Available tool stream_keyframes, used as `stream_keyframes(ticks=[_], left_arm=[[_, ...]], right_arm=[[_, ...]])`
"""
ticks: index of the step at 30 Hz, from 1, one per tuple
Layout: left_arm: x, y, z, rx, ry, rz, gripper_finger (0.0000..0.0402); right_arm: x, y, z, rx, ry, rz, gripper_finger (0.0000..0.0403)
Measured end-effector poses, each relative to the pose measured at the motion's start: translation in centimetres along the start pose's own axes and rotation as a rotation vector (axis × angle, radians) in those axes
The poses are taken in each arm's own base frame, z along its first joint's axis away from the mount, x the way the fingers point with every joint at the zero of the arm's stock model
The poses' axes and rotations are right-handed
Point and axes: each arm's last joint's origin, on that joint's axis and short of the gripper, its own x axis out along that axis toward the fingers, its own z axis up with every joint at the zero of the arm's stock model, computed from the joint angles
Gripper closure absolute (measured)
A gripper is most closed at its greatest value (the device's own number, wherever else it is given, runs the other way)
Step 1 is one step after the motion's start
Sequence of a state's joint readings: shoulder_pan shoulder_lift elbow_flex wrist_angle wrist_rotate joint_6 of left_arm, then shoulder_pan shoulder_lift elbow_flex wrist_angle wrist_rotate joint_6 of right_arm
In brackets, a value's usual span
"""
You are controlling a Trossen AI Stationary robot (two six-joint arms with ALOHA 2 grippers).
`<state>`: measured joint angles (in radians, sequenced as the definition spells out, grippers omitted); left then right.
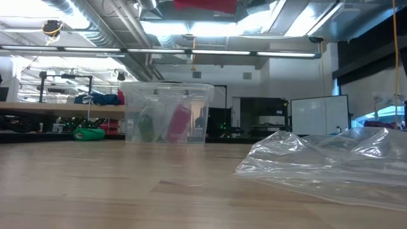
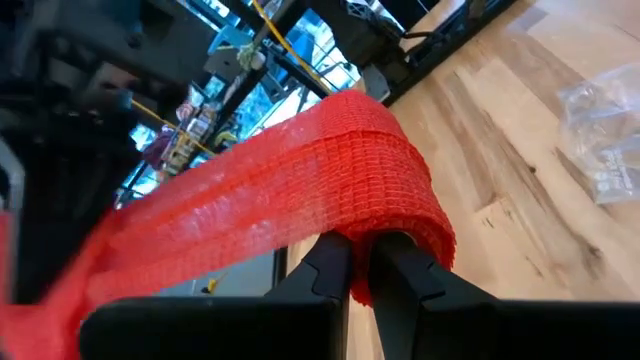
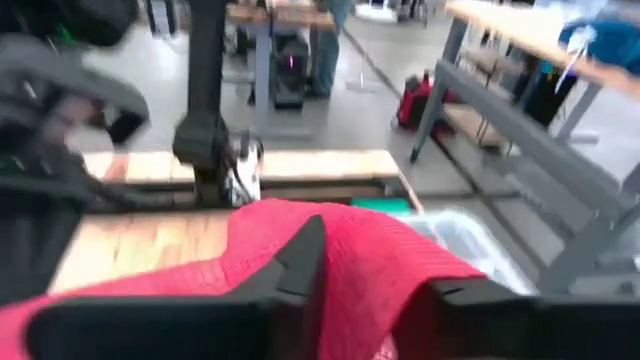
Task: Roll bandage
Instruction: Roll the red bandage
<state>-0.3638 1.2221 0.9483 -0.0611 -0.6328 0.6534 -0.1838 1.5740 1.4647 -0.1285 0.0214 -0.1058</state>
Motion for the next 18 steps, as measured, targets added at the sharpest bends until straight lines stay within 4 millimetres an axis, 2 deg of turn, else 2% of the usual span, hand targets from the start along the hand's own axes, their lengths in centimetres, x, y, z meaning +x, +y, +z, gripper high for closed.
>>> stream_keyframes(ticks=[6, 10, 14, 18], left_arm=[[0.0, -0.1, -0.1, -0.047, 0.011, -0.010, 0.0384], [0.1, 0.0, -0.2, -0.132, 0.016, -0.005, 0.0384], [0.2, 0.1, -0.4, -0.182, 0.022, -0.003, 0.0384], [0.3, 0.1, -0.6, -0.273, 0.041, -0.010, 0.0384]], right_arm=[[0.4, 0.1, -0.9, 0.002, 0.070, -0.008, 0.0205], [0.3, 0.1, -1.2, 0.025, 0.106, 0.001, 0.0153], [1.0, 0.3, -2.4, 0.025, 0.192, 0.017, 0.0123], [1.1, 0.4, -2.9, 0.037, 0.233, 0.050, 0.0114]])
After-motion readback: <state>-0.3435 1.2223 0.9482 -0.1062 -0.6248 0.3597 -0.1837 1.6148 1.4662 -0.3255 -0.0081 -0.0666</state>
